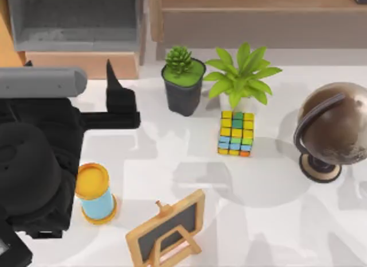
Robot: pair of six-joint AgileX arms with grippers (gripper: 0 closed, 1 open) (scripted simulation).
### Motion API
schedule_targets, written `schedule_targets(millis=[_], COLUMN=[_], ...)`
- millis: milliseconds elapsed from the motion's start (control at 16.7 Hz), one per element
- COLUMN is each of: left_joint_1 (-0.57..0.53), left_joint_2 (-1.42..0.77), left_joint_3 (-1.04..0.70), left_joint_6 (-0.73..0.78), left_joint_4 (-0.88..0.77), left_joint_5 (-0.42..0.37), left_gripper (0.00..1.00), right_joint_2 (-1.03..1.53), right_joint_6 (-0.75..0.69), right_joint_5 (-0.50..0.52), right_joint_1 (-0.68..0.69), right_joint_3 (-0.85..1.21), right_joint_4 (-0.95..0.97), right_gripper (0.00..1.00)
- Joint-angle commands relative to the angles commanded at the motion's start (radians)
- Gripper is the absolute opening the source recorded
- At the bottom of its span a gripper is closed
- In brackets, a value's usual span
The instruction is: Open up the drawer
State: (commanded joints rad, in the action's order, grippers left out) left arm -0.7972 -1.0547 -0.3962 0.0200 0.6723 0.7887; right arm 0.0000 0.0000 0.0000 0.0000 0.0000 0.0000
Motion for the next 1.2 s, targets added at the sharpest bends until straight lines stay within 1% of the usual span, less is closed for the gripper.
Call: schedule_targets(millis=[300,360,420,540,660,780,1080,1200], left_joint_1=[0.003,0.013,0.034,0.106,0.218,0.364,0.774,0.916], left_joint_2=[-0.001,-0.011,-0.032,-0.103,-0.213,-0.35,-0.733,-0.873], left_joint_3=[0.002,-0.005,-0.02,-0.066,-0.131,-0.207,-0.413,-0.491], left_joint_6=[0.001,0.012,0.033,0.108,0.224,0.383,0.908,1.113], left_joint_4=[0.0,0.006,0.017,0.052,0.101,0.158,0.307,0.362], left_joint_5=[-0.001,-0.011,-0.03,-0.095,-0.19,-0.31,-0.671,-0.821], left_gripper=[1.0,1.0,1.0,1.0,1.0,1.0,1.0,1.0], right_joint_2=[0.0,0.0,0.0,0.0,0.0,0.0,0.0,0.0], right_joint_6=[0.0,0.0,0.0,0.0,0.0,0.0,0.0,0.0], right_joint_5=[0.0,0.0,0.0,0.0,0.0,0.0,0.0,0.0], right_joint_1=[0.0,0.0,0.0,0.0,0.0,0.0,0.0,0.0], right_joint_3=[0.0,0.0,0.0,0.0,0.0,0.0,0.0,0.0], right_joint_4=[0.0,0.0,0.0,0.0,0.0,0.0,0.0,0.0], right_gripper=[1.0,1.0,1.0,1.0,1.0,1.0,1.0,1.0])
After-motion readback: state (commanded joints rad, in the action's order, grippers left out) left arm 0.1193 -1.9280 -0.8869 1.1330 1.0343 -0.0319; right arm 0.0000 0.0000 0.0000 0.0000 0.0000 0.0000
